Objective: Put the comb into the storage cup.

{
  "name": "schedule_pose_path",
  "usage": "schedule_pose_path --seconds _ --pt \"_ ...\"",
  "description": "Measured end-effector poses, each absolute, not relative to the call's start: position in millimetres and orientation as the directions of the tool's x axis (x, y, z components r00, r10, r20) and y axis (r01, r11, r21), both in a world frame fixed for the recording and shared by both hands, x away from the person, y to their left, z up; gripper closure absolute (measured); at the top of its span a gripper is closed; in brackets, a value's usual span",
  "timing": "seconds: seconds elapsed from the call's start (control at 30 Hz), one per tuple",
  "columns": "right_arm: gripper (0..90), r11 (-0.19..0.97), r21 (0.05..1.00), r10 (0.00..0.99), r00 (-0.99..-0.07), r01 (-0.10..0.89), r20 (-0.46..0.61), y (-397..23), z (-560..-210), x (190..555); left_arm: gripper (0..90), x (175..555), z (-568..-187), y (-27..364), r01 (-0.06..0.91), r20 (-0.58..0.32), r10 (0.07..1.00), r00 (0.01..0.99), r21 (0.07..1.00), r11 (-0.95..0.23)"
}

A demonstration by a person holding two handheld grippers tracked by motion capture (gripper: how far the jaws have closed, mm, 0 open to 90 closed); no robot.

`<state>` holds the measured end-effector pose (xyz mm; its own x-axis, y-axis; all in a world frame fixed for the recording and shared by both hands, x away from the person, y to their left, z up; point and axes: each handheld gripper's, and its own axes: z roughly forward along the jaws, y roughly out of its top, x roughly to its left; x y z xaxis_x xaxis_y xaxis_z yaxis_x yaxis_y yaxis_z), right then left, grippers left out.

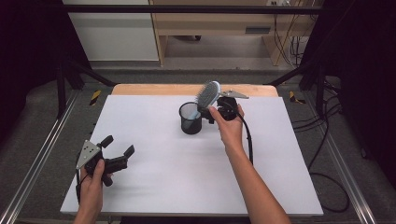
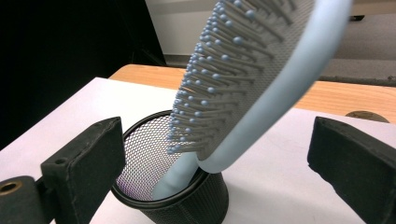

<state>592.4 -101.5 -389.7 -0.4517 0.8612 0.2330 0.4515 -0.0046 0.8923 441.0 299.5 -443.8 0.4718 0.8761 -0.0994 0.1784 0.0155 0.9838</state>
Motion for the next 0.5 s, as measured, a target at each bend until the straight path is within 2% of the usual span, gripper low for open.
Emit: schedule_pose_path --seconds 0.5 --pt "4.7 -0.014 0.910 0.866 -0.449 0.414 0.218 -108.3 -387.1 588.8 2.4 440.2 -443.6 300.5 0.178 -0.093 0.875 0.476 0.984 0.008"
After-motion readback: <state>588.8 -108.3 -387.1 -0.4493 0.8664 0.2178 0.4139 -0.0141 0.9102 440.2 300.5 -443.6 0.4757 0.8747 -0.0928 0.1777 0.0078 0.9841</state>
